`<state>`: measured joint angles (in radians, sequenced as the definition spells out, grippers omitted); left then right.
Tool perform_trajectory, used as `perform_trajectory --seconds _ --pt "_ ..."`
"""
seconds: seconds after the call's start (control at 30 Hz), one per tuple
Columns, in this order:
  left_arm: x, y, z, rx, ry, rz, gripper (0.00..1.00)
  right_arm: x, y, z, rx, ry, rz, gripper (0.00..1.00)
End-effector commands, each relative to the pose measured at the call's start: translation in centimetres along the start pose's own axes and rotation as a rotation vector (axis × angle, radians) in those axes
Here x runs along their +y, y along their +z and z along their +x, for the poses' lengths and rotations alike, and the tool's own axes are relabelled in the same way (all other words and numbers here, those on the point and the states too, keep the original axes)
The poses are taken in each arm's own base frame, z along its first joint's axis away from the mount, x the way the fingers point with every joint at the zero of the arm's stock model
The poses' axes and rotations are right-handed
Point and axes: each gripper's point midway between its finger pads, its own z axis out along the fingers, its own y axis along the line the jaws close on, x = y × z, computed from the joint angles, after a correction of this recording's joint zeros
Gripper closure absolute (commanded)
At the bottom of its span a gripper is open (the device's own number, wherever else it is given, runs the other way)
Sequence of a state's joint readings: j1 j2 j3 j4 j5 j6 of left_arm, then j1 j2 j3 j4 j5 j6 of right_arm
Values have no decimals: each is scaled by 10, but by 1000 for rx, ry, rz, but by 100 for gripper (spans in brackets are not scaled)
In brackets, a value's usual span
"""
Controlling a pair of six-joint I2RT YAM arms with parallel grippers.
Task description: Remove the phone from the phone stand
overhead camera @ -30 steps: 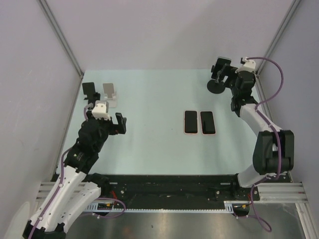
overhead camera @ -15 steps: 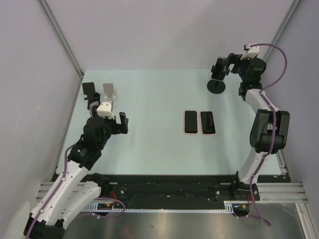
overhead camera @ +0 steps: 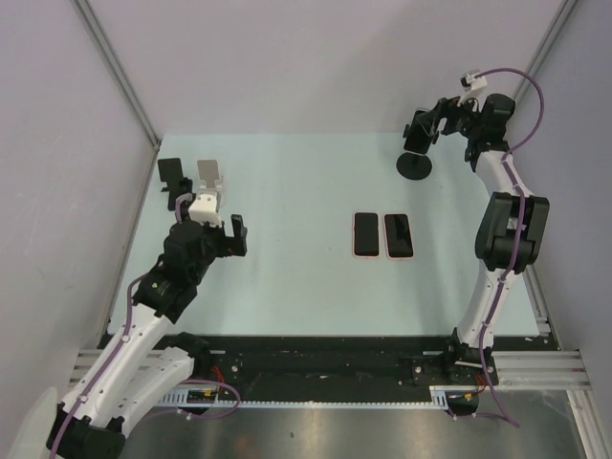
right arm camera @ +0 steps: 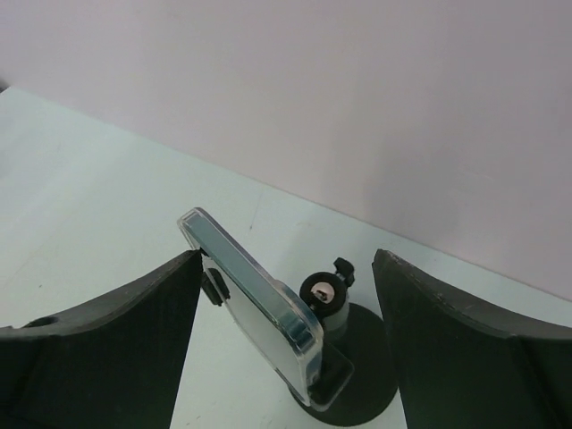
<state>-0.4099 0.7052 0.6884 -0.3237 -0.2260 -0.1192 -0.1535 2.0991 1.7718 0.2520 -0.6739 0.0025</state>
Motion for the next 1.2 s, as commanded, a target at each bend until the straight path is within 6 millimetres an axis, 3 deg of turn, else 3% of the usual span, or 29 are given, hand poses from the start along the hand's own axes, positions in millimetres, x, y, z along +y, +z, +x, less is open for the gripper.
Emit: perform_trajectory --seconds 0.0,0.13,0.23,0.27,0.33,0.37,0.43,0.47,0.53,0.57,0.67,0.7,0.77,0.8,0.9,0.93,1.0,1.03,1.07,1.1,1.13,1.17 --pt "0 0 -19 -49 20 2 0 16 5 1 14 -5 -116 20" --pt "0 1 -18 -44 22 4 0 23 6 5 32 7 -167 27" --pt "1 1 -18 -44 24 2 0 28 5 2 29 5 -183 39" --pt "2 1 -18 -44 22 1 0 29 4 2 27 4 -186 48" --pt "2 0 -19 -49 23 0 0 34 1 -9 11 -6 -197 58" --pt "2 0 -19 -49 21 0 0 36 0 -13 5 -12 -202 69" --pt "2 -1 -20 -56 20 2 0 41 -3 -23 -8 -25 -201 78" --pt "2 -2 -21 -59 18 2 0 46 -6 -36 -22 -39 -205 87" --pt "2 -4 -22 -66 16 6 0 57 -8 -43 -26 -43 -213 93" --pt "2 -6 -25 -78 14 7 0 65 -13 -59 -47 -63 -215 98" --pt "3 -9 -27 -91 9 7 0 87 -17 -75 -70 -87 -233 100" --pt "3 -11 -28 -98 3 11 0 100 -24 -93 -99 -112 -245 100" --pt "3 -13 -29 -108 1 11 0 124 -23 -101 -113 -123 -270 100" --pt "3 -15 -31 -118 -6 13 0 136 -30 -116 -138 -143 -279 100" --pt "1 -18 -34 -132 -14 26 0 182 -32 -120 -145 -147 -342 100" --pt "0 -21 -36 -143 -18 32 0 198 -39 -131 -165 -160 -359 100" --pt "-1 -23 -36 -149 -23 39 0 235 -41 -124 -159 -139 -420 100" --pt "0 -25 -38 -160 -27 41 0 252 -52 -134 -183 -151 -441 100" --pt "-1 -26 -38 -165 -29 46 0 278 -54 -133 -189 -147 -488 100" --pt "-2 -28 -38 -167 -30 54 0 290 -56 -124 -176 -135 -508 100" --pt "-3 -28 -39 -170 -32 57 0 304 -63 -127 -187 -139 -524 100" --pt "-4 -30 -41 -180 -35 63 0 331 -68 -123 -176 -132 -577 100"
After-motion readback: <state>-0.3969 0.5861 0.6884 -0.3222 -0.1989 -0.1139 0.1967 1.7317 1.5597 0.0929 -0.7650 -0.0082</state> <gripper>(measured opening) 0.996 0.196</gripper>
